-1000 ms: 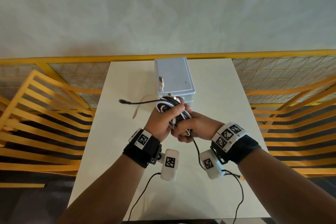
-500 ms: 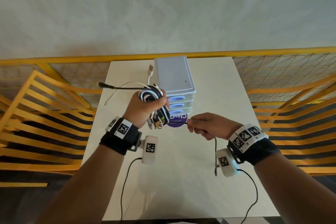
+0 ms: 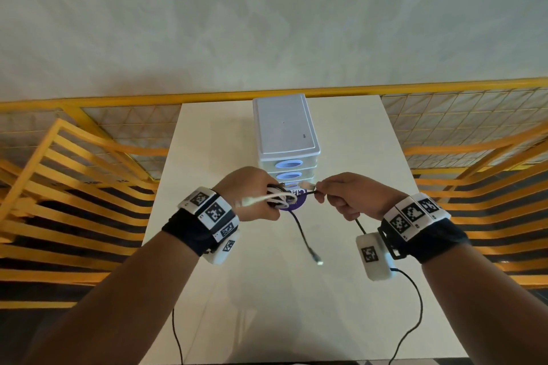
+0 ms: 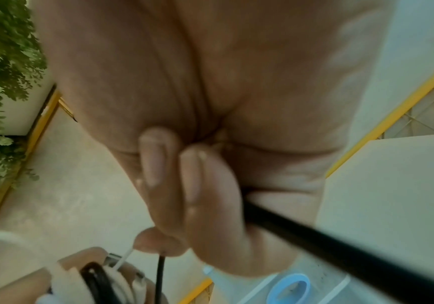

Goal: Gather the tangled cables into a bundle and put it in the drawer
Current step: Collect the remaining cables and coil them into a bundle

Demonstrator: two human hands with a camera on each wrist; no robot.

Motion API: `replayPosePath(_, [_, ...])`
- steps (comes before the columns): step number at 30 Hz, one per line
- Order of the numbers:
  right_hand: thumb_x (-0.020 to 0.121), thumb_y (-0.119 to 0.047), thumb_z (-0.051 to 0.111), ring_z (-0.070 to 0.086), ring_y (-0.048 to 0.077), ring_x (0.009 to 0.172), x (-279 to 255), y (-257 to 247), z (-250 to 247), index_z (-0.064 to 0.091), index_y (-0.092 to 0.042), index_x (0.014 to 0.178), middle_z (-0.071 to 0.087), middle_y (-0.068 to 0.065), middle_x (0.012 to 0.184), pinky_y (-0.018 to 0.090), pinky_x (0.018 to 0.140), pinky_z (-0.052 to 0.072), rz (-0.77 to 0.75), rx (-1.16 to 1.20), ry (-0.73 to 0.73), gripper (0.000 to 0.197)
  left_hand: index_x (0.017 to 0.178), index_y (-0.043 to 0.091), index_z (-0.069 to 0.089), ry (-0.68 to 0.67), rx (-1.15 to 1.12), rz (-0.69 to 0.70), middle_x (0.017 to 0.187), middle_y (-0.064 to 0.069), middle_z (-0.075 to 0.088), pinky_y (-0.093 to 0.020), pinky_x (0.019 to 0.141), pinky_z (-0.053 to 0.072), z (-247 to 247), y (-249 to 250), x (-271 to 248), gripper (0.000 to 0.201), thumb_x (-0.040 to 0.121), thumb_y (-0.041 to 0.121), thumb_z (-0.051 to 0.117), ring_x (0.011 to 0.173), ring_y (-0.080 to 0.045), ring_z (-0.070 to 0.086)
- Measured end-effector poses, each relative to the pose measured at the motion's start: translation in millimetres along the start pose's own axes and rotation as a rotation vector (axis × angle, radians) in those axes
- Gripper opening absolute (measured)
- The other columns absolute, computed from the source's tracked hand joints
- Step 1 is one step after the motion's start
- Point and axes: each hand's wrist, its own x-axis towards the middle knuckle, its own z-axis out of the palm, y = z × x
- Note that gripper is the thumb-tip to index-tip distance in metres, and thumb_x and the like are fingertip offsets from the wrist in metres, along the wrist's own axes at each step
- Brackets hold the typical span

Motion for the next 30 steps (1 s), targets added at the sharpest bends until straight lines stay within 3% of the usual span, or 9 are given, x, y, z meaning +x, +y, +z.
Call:
replayPosePath(3, [0.108, -0.026, 0.044, 0.017, 0.014, 0.050, 1.0, -0.2, 1.9, 0.060, -0.009, 0.080, 0.024, -0.001, 0.062, 0.021, 0.044, 0.019, -0.009, 0.035, -0.002, 0.036, 0.062, 0.020, 0.052, 0.041, 0.088, -0.010, 0.062, 0.004, 0.050, -0.028, 0.055, 0.030, 5.5, 2.8, 0.2, 0.027, 0.080, 0.028, 0.070, 0.062, -0.020, 0.043])
replayPosePath(6, [0.107, -0.028, 0.046, 0.019, 0.014, 0.049, 3.0, -0.5, 3.1, 0.061, -0.009, 0.081, 0.026, 0.000, 0.063, 0.022, 0.046, 0.019, -0.025, 0.050, 0.032, 0.036, 0.056, 0.030, 0.041, 0.109, 0.070, -0.023, 0.060, 0.006, 0.049, -0.028, 0.055, 0.029, 10.2, 2.0, 1.0, 0.037, 0.080, 0.033, 0.069, 0.071, -0.020, 0.050])
replayPosePath(9, [0.107, -0.030, 0.047, 0.029, 0.015, 0.049, 4.3, -0.4, 5.8, 0.064, -0.008, 0.085, 0.036, -0.001, 0.060, 0.025, 0.050, 0.027, -0.067, 0.014, 0.079, 0.036, 0.059, 0.032, 0.040, 0.142, 0.072, -0.042, 0.066, 0.008, 0.051, -0.030, 0.059, 0.032, 12.3, 0.8, 1.4, 0.035, 0.084, 0.034, 0.065, 0.082, -0.020, 0.047])
replayPosePath(13, [0.108, -0.028, 0.044, 0.043, 0.016, 0.051, 8.1, 3.6, 11.6, 0.069, -0.002, 0.095, 0.049, 0.001, 0.062, 0.026, 0.057, 0.041, -0.102, -0.065, 0.096, 0.038, 0.061, 0.029, 0.038, 0.180, 0.085, -0.092, 0.073, 0.001, 0.058, -0.031, 0.064, 0.038, 13.7, -0.8, 2.4, 0.034, 0.086, 0.032, 0.060, 0.088, -0.022, 0.042])
replayPosePath(17, [0.108, -0.027, 0.044, 0.050, 0.017, 0.052, 12.4, 4.6, 15.7, 0.070, -0.003, 0.100, 0.056, 0.000, 0.063, 0.020, 0.056, 0.043, -0.109, -0.101, 0.113, 0.036, 0.064, 0.026, 0.042, 0.165, 0.110, -0.115, 0.078, -0.002, 0.059, -0.031, 0.065, 0.038, 17.6, -2.4, 2.4, 0.030, 0.088, 0.033, 0.057, 0.091, -0.023, 0.038])
replayPosePath(21, [0.108, -0.025, 0.044, 0.056, 0.017, 0.053, 13.6, 4.1, 21.0, 0.069, -0.012, 0.088, 0.063, 0.001, 0.064, 0.019, 0.057, 0.045, -0.137, -0.140, 0.110, 0.035, 0.071, 0.027, 0.050, 0.196, 0.151, -0.080, 0.102, 0.001, 0.038, -0.029, 0.065, 0.040, 23.2, -3.4, 2.6, 0.021, 0.086, 0.031, 0.065, 0.093, -0.021, 0.034])
replayPosePath(24, [0.108, -0.025, 0.046, 0.057, 0.019, 0.054, 13.2, 3.8, 27.4, 0.068, -0.026, 0.073, 0.064, 0.002, 0.065, 0.025, 0.062, 0.047, -0.166, -0.123, 0.115, 0.041, 0.087, 0.021, 0.064, 0.148, 0.148, -0.103, 0.108, -0.001, 0.050, -0.030, 0.071, 0.044, 26.3, -5.8, 7.0, 0.012, 0.089, 0.033, 0.065, 0.094, -0.024, 0.052])
replayPosePath(26, [0.108, -0.026, 0.047, 0.059, 0.021, 0.055, 12.2, 3.2, 30.8, 0.068, -0.030, 0.070, 0.064, 0.001, 0.065, 0.026, 0.063, 0.047, -0.171, -0.107, 0.110, 0.044, 0.093, 0.020, 0.066, 0.106, 0.151, -0.100, 0.099, 0.001, 0.063, -0.028, 0.069, 0.039, 27.6, -7.7, 9.9, 0.013, 0.092, 0.032, 0.062, 0.091, -0.024, 0.062])
replayPosePath(30, [0.107, -0.031, 0.048, 0.067, 0.024, 0.059, 9.1, 0.8, 33.4, 0.073, -0.006, 0.102, 0.070, 0.002, 0.069, 0.033, 0.067, 0.060, -0.101, -0.062, 0.069, 0.035, 0.091, 0.023, 0.059, 0.087, 0.169, -0.099, 0.093, 0.001, 0.068, -0.028, 0.069, 0.037, 34.6, -8.7, 10.2, 0.007, 0.094, 0.029, 0.058, 0.086, -0.023, 0.063])
